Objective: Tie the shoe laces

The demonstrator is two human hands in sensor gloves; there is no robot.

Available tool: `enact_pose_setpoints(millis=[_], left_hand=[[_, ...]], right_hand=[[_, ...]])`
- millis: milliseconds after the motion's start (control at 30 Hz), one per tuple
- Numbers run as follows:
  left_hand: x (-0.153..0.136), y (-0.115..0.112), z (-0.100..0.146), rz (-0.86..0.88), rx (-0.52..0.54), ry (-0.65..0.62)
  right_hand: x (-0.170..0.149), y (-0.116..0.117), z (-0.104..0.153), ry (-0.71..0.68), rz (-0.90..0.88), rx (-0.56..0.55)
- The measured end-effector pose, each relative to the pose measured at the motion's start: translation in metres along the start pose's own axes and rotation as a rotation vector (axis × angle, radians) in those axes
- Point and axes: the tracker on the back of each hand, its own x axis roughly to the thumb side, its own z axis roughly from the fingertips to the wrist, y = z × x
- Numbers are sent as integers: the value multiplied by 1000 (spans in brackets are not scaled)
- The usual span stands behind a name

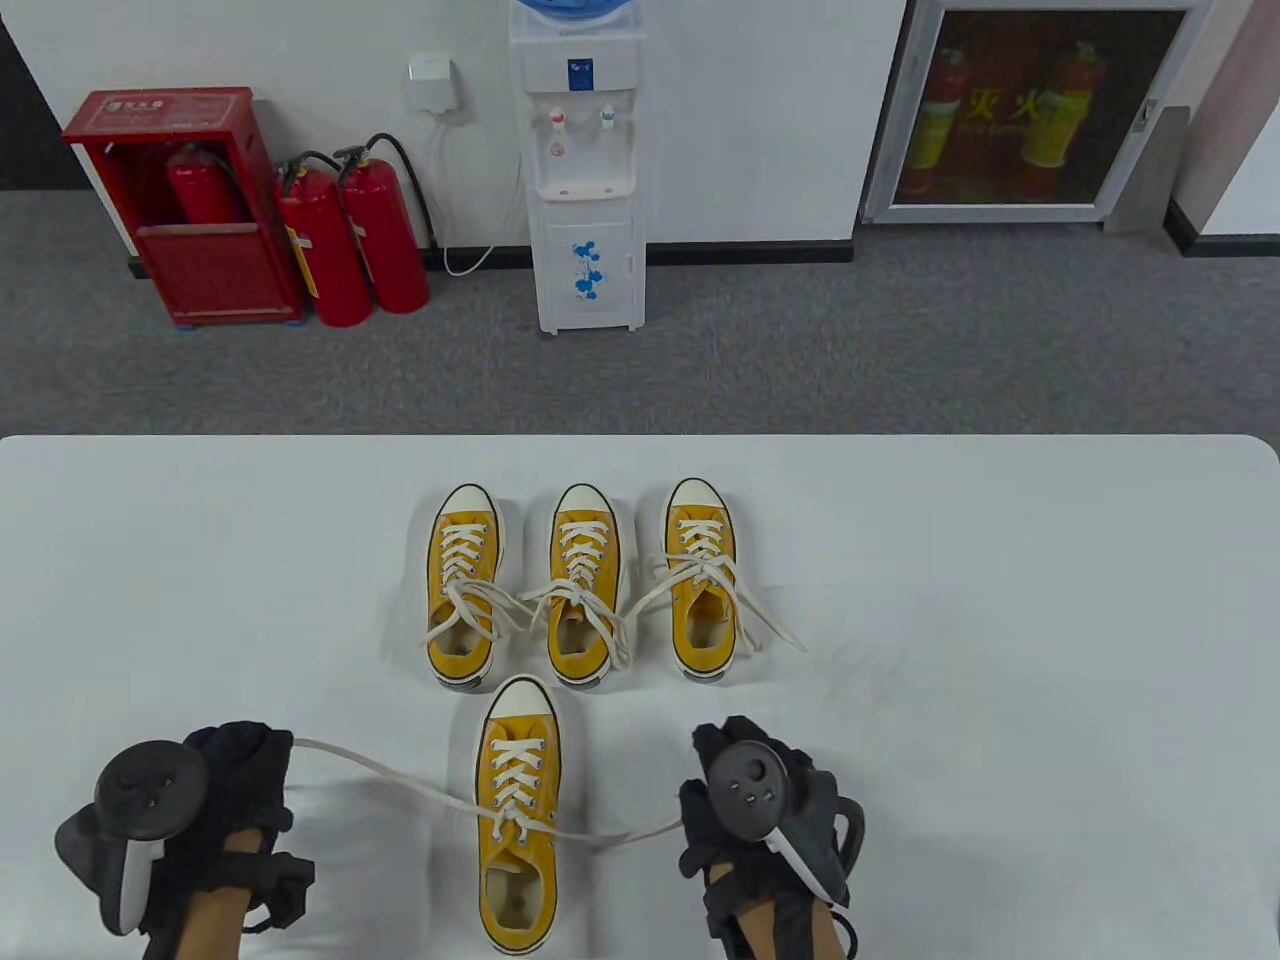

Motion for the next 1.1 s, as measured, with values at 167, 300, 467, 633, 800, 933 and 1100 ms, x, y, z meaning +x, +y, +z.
enact_pose_setpoints(millis=[167, 300, 467, 633, 800, 933, 1100], left_hand=[[9, -4, 2, 97, -29, -116], [15, -6, 4, 174, -59, -167], [15, -5, 5, 271, -56, -179], [11, -6, 4, 336, -61, -159], [10, -8, 4, 352, -69, -147], [11, -9, 4, 362, -75, -141], [10, -10, 4, 419, -86, -122]], right_hand=[[35, 29, 2, -134, 144, 124], [47, 45, 0, -155, 145, 188], [51, 59, -3, -164, 148, 232], [43, 47, -5, -160, -37, 176], [24, 29, -5, -163, -376, 165], [13, 22, -5, -170, -594, 149], [13, 23, -5, -197, -873, 180]])
